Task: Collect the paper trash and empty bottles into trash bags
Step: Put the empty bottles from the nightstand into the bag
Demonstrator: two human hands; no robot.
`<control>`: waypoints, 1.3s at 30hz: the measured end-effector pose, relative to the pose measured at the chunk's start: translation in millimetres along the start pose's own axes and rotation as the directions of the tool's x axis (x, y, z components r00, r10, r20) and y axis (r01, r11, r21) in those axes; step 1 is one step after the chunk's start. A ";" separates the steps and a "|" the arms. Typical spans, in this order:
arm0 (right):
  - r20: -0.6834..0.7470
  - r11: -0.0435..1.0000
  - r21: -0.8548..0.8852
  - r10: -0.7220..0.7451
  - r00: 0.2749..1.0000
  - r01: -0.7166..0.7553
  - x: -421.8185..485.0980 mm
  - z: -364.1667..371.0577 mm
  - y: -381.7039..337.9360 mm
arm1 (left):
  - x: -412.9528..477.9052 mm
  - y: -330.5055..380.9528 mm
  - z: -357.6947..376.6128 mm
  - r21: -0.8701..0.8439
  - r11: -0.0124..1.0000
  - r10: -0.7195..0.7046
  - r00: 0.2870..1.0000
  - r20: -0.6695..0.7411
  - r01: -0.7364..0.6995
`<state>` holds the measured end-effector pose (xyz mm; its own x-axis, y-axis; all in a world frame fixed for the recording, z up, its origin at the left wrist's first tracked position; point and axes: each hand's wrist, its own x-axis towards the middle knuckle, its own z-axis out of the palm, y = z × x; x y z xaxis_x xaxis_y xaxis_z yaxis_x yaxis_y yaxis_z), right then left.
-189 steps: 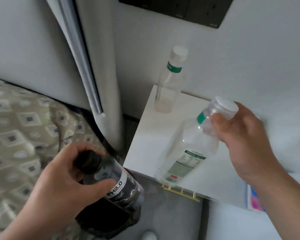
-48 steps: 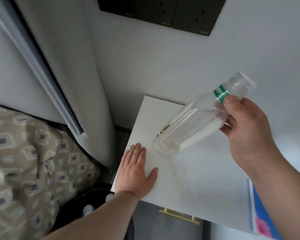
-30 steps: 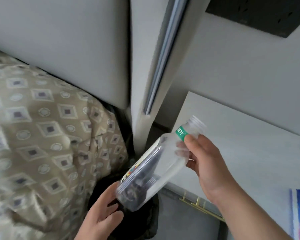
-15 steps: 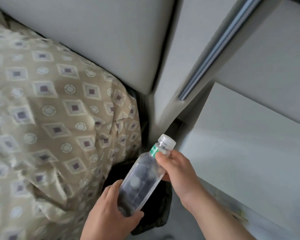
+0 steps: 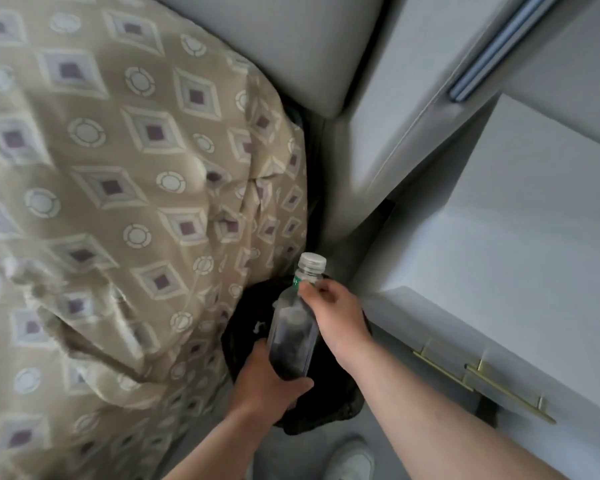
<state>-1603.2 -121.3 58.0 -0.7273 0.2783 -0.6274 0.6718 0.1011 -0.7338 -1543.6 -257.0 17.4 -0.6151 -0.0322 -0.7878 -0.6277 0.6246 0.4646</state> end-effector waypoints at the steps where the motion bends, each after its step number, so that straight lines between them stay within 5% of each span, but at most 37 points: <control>1: 0.035 1.000 -0.017 -0.012 0.999 0.012 3.2 1.7 4.2 | 3.2 -3.0 1.2 -0.016 1.000 -0.010 0.999 0.034 0.011; 3: 0.129 0.999 -0.048 0.001 0.992 0.005 6.1 5.4 11.6 | 6.8 -11.4 1.4 0.015 1.000 -0.021 0.998 0.057 0.020; 7: 0.238 0.986 -0.165 0.000 0.971 0.040 7.2 12.5 15.9 | 8.3 -18.3 -8.7 0.362 0.928 0.088 0.996 0.008 -0.085; 12: 0.317 0.942 -0.323 0.016 0.948 0.092 6.2 6.8 18.0 | 0.3 -27.4 -22.4 0.380 0.893 0.272 0.962 -0.026 -0.242; 21: 0.040 0.978 0.103 0.178 0.983 -0.181 -1.5 -38.7 48.7 | 0.1 -30.3 -28.0 0.340 0.904 0.293 0.955 -0.047 -0.261; 26: -0.034 0.958 0.139 0.259 0.965 -0.252 0.4 -41.0 59.6 | -1.9 -28.7 -27.4 0.305 0.918 0.286 0.956 -0.071 -0.252; 34: -0.229 0.933 0.248 0.317 0.920 -0.260 -5.3 -47.2 72.0 | 2.0 -23.7 -28.9 0.053 0.991 0.134 0.960 -0.245 -0.125; 39: -0.050 0.853 0.365 0.419 0.907 -0.374 -11.1 -51.4 77.0 | 7.8 -16.4 -28.6 -0.362 0.932 -0.036 0.981 -0.189 -0.036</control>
<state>-1536.2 -67.5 21.8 -0.3711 0.3422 -0.8632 0.7932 -0.3666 -0.4863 -1551.7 -289.8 15.2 -0.6712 -0.2013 -0.7134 -0.7355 0.3010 0.6070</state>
